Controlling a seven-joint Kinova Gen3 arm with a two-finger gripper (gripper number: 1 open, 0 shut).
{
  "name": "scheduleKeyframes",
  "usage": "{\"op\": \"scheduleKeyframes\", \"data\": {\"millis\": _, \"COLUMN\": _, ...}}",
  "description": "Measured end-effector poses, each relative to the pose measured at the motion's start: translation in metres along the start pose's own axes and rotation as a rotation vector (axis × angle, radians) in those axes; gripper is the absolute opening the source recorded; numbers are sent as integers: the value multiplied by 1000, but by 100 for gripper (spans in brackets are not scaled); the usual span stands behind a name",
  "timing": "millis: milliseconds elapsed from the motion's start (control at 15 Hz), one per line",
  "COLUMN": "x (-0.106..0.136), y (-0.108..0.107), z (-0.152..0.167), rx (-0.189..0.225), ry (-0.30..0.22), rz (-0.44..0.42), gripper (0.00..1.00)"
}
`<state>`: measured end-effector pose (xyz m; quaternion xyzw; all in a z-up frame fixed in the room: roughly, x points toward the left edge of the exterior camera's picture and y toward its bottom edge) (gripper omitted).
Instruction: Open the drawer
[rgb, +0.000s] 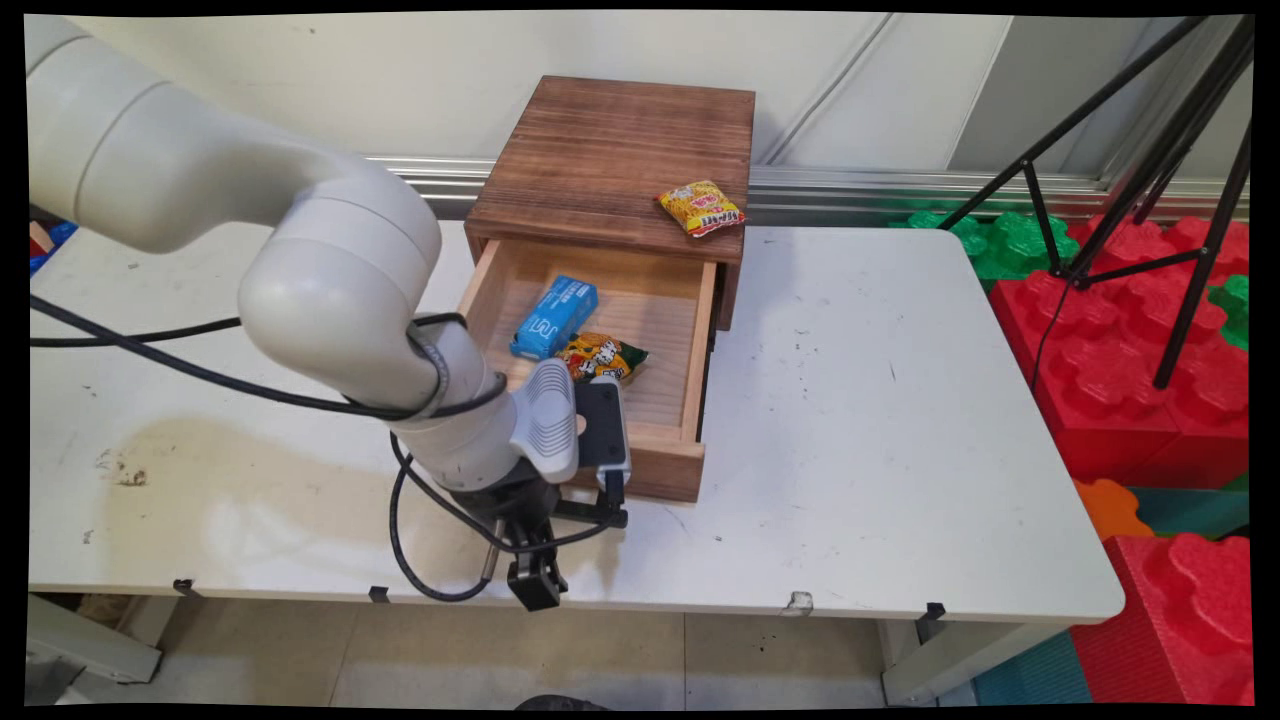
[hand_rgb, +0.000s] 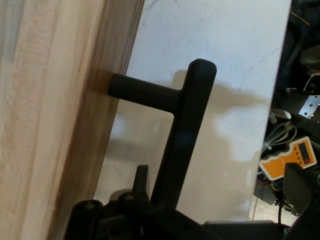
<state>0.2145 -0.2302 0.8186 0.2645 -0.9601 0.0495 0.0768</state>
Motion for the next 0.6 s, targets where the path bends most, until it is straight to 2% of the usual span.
{"op": "scheduleKeyframes", "data": {"millis": 600, "x": -2, "y": 17, "z": -3, "rx": -14, "ry": -5, "rz": 0, "gripper": 100}}
